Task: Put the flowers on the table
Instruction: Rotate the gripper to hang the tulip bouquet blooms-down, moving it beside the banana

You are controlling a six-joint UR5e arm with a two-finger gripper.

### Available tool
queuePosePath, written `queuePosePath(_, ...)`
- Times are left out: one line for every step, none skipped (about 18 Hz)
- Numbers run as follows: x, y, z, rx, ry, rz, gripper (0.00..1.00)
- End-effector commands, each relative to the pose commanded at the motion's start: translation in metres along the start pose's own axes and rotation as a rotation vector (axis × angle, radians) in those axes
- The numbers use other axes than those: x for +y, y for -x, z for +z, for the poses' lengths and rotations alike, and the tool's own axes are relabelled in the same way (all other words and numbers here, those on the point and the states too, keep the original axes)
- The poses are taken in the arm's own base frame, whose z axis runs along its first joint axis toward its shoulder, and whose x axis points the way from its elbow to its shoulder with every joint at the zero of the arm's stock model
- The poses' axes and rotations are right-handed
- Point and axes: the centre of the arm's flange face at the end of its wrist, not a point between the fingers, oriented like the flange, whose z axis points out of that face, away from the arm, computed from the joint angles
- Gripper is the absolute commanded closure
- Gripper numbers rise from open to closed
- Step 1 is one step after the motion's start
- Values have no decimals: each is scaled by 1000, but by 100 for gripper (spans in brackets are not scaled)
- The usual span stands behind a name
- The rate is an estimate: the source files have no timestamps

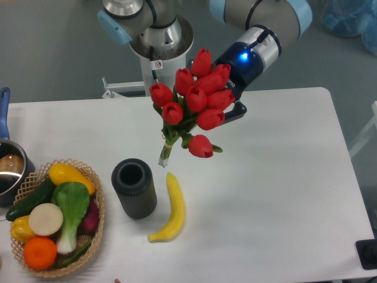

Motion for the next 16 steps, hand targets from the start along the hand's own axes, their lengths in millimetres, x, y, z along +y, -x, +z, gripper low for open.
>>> queuePosePath(-3,4,-1,-15,29,7,60)
queuePosePath(-6,5,-3,-26,46,4,60)
queuePosePath(-8,3,-4,-33,55,-3,60)
queuePosePath(-8,3,-4,-43,74,0,60)
queuePosePath(-6,3,-4,-53,99,0,60)
queuePosePath(-8,1,-5,-69,131,7,60)
queuePosePath(-10,-3,-7,-89,166,16,60)
queuePosePath(-12,-5,-10,-110,202,26,60)
queuePosePath(-10,-5,-13,-135,245,32,60)
queuePosePath(-9,-5,-17,-167,300,41,60)
queuePosePath(-9,-7,-22,-208,372,53,60)
queuePosePath(-8,-9,-27,-247,440,63,60)
queuePosePath(-6,-8,-31,-282,507,75,60)
queuePosePath(-3,-8,-34,-308,559,81,60)
queuePosePath(-1,-6,-37,-329,603,84,60)
queuePosePath(1,-3,-40,-352,647,88,58)
